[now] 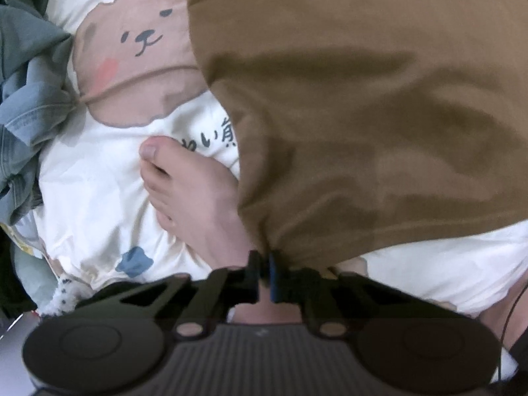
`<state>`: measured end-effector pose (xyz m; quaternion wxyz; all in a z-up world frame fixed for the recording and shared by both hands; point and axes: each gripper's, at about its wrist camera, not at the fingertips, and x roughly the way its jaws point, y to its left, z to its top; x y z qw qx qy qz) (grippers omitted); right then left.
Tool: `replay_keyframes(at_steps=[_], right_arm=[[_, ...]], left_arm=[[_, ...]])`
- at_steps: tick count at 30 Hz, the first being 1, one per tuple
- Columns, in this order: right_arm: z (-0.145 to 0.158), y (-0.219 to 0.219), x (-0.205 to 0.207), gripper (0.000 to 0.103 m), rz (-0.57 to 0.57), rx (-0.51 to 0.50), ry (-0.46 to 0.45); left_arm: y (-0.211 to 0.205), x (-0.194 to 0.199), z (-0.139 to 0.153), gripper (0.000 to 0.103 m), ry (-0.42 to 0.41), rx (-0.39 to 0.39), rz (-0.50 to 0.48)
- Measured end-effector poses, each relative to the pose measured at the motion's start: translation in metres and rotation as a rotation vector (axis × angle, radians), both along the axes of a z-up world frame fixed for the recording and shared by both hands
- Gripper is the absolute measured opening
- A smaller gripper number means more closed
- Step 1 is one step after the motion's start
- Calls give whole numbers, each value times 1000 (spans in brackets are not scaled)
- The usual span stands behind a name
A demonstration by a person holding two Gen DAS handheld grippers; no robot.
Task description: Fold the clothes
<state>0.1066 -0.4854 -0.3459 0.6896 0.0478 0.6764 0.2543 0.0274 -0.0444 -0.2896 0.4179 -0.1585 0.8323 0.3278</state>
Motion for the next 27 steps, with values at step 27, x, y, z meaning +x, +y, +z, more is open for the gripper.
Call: replay_keyframes(at_steps=[27], right_arm=[[32,-13,-3,40,23,-116,13]], left_arm=[[10,6,27,32,75,-44,-45]])
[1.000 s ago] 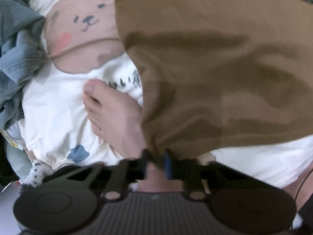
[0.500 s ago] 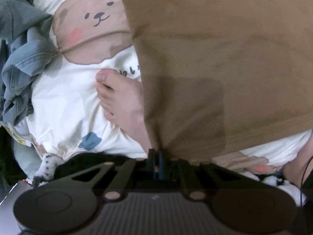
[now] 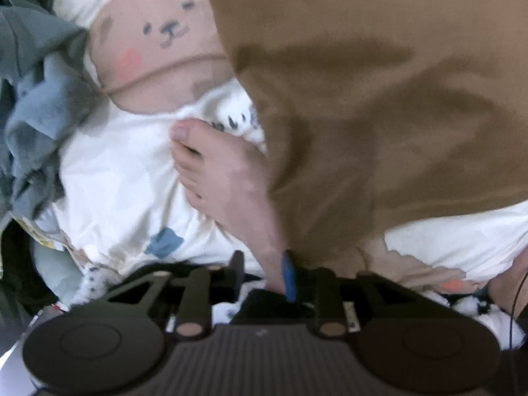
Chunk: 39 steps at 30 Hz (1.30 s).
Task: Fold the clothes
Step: 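Open both grippers and release the shirt onto the sheet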
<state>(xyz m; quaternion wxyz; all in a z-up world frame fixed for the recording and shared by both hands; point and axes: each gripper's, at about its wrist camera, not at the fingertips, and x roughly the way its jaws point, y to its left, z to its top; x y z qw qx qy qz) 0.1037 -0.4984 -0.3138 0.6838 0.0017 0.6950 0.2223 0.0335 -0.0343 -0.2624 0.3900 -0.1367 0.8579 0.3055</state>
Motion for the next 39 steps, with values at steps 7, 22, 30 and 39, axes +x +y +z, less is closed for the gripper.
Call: replay_keyframes(at_steps=[7,22,30,39], right_arm=[[40,-5,9,42,-35,-5,-59],[144,22,51,52,-156,77,-283],[156,65,88,52,-167,67,-350],[124,108,154,53,-256,29,-399]], left_arm=[[18,40,56,59,-169,74,43],[67,130,93,66,-489,270,5],[90,165,92,66,-627,308,2],[127,216,54,67,-684,322,-99]])
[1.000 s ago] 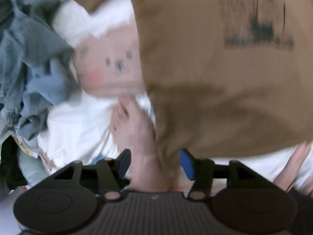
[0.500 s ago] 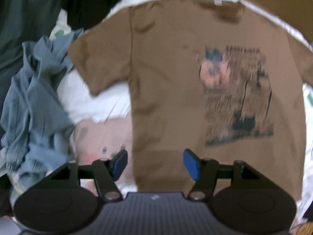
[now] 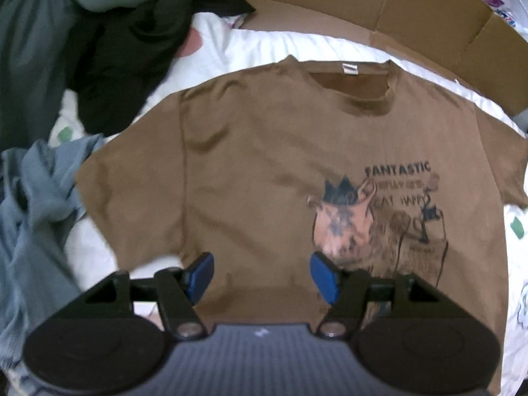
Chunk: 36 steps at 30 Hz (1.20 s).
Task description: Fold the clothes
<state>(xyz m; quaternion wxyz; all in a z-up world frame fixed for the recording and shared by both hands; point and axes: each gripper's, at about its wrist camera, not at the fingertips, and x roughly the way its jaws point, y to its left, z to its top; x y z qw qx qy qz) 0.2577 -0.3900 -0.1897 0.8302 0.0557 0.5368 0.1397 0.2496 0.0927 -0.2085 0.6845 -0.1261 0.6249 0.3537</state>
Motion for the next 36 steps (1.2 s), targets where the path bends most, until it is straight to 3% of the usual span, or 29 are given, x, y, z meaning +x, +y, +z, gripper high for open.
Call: replay_keyframes(at_steps=[10,15,17,21,27,32,36], right_arm=[[-72,-4,46,53,-198,76,-69],[-96,-8,56,53,-294,145,-66],[-105,-7,60,53,-321,164,-58],[-118,-4,69,53,-341,169,-48],[-129,-5,79,53,-353,121,-71],[-138,-10,79,53,-363,113,-55],[-143,-13,79,53,-367,107,-50]], left_arm=[[35,52,-53,67,-104,-48,-63],[47,73,-78,60,-172,-60,-87],[52,81,-91,55,-163,-76,-79],[55,99,-113,55,-155,-77,-104],[52,129,-145,55,-110,3,-120],[39,147,-162,70,-67,125,-108],[33,157,-167,71,-56,207,-96]])
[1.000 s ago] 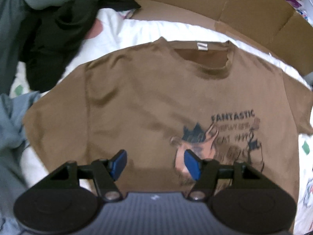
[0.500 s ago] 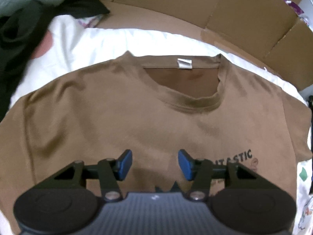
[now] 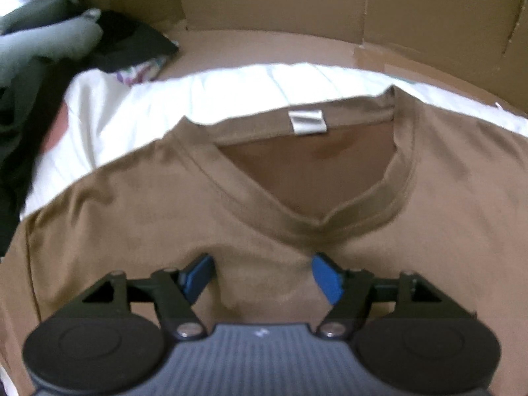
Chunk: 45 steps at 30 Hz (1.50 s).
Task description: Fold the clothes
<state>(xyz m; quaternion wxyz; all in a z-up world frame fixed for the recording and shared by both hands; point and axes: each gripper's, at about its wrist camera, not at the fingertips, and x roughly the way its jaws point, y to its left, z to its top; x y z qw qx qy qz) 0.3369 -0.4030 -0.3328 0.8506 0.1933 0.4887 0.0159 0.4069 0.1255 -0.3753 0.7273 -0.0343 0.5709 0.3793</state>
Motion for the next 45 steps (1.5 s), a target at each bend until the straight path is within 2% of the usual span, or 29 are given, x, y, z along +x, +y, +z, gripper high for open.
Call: replay_keyframes(at_steps=[9,10,11,13,14,18,24,28,32,34,38,42,45], right_arm=[[4,-2,-5,53,10,-6,-18],[5,-3,-6,53,9,-6,-20],[6,-4,-7,53,7,-5,-21],[10,-5,-9,53,6,0,-27],[11,-6,-10,53,7,1,-31],[17,-8,-14,53,22,0,-63],[8,-18,-11,53,-25,43,-61],[-1,-19,-5,53,-46,62,-54],[-8,-17,0,53,-57,74,-56],[-10,-15,3,53,-56,72,-64],[-17,-11,9,53,-58,77,-74],[-27,-15,13,53,-101,107,-87],[-31,-19,14,53,-147,101,-105]], left_arm=[[11,15,2,70,-31,20,-11],[13,17,3,60,-48,22,-9],[16,18,4,56,-60,21,-4],[26,18,10,54,-79,-26,38],[29,17,14,49,-90,-49,62],[27,10,31,44,-131,-65,115],[-1,13,45,27,-174,-110,68],[-18,20,36,25,-177,-180,44],[-28,33,19,25,-158,-203,22],[-26,39,9,25,-144,-213,44],[-16,42,-6,25,-141,-198,85],[-22,52,-8,25,-133,-130,39],[-13,52,-9,26,-173,-145,68]])
